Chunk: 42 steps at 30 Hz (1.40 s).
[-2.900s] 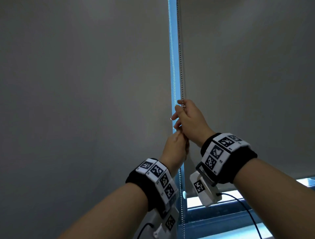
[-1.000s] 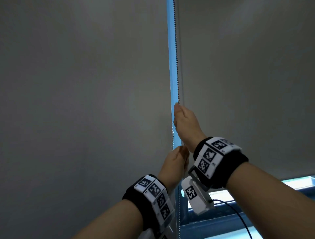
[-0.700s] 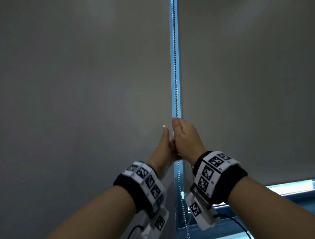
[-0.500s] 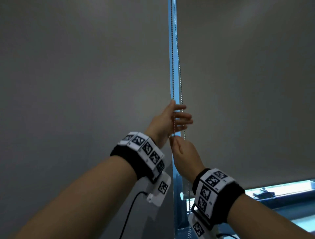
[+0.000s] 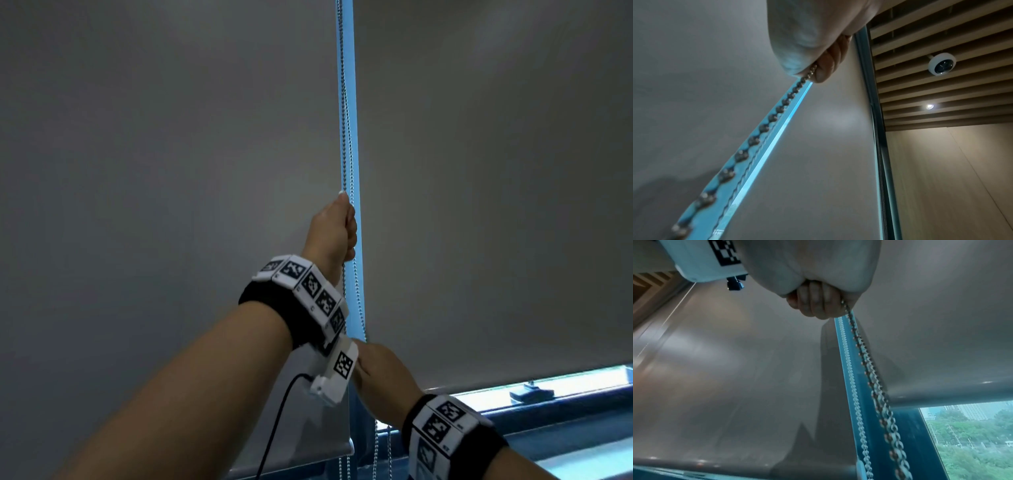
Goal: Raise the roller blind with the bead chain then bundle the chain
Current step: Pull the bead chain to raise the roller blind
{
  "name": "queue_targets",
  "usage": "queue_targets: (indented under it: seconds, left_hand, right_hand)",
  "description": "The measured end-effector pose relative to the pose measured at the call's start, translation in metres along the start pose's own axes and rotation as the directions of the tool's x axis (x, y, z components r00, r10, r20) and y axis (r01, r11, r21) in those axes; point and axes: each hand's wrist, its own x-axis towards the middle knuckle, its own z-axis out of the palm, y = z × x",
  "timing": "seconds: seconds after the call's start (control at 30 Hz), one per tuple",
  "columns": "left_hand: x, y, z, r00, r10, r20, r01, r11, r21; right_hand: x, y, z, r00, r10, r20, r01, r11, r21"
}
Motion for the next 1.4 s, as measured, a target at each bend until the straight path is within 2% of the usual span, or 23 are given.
queue_targets:
  seconds: [0.07,0.17,0.27,0.37,0.47,0.57,0.63,0.8,0.9,0.97,1.13,1.2,1.3,1.4]
  left_hand:
    - [-0.006,-0.008,-0.002,1.000,-0.007,0.017,0.007,1.000,0.000]
    - [-0.015,-0.021,-0.002,0.999,-0.039,0.033,0.039,0.999,0.002]
    - [-0.029,-0.041,-0.004,0.996,-0.085,0.030,0.085,0.996,-0.009]
    - [-0.048,-0.061,-0.008,0.990,-0.137,0.036,0.137,0.990,0.015]
    - [-0.063,-0.076,-0.012,0.983,-0.173,0.056,0.170,0.984,0.054]
    - [-0.074,-0.083,-0.015,0.972,-0.227,0.055,0.222,0.972,0.077]
    - [-0.080,-0.086,-0.016,0.971,-0.224,0.079,0.215,0.971,0.106]
    - [-0.088,-0.092,-0.018,0.967,-0.203,0.153,0.181,0.973,0.146]
    - [-0.092,-0.091,-0.019,0.943,-0.263,0.205,0.236,0.960,0.149]
    - [-0.090,-0.091,-0.019,0.925,-0.313,0.216,0.286,0.947,0.149]
    - [-0.059,-0.074,-0.028,0.937,-0.305,0.169,0.298,0.952,0.064]
    - [-0.043,-0.056,-0.028,0.951,-0.261,0.167,0.263,0.965,0.007]
    - [-0.026,-0.020,-0.018,0.978,-0.136,0.158,0.143,0.989,-0.033]
    - [-0.011,0.007,-0.008,0.993,-0.068,0.097,0.078,0.992,-0.103]
  right_hand:
    - [-0.002,-0.003,0.001,0.999,0.040,-0.002,-0.040,0.997,0.067]
    - [0.008,-0.009,-0.007,0.991,0.093,-0.096,-0.069,0.972,0.225]
    - [0.030,-0.017,-0.029,0.960,0.157,-0.230,-0.050,0.909,0.413]
    - [0.051,-0.031,-0.052,0.926,0.169,-0.337,0.013,0.879,0.477]
    - [0.072,-0.043,-0.068,0.931,0.163,-0.326,0.024,0.865,0.500]
    - [0.090,-0.060,-0.078,0.942,0.174,-0.285,0.042,0.785,0.619]
    - [0.098,-0.067,-0.083,0.941,0.198,-0.272,0.036,0.744,0.668]
    - [0.103,-0.072,-0.082,0.911,0.239,-0.336,0.026,0.780,0.625]
    - [0.100,-0.075,-0.076,0.895,0.196,-0.401,0.062,0.835,0.547]
    - [0.096,-0.075,-0.070,0.891,0.159,-0.426,0.084,0.863,0.498]
    - [0.071,-0.060,-0.043,0.903,0.158,-0.398,0.070,0.863,0.500]
    - [0.060,-0.048,-0.030,0.928,0.144,-0.344,0.058,0.855,0.515]
    - [0.043,-0.039,-0.016,0.934,0.124,-0.336,0.035,0.903,0.428]
    - [0.026,-0.039,-0.007,0.949,0.111,-0.294,0.014,0.920,0.392]
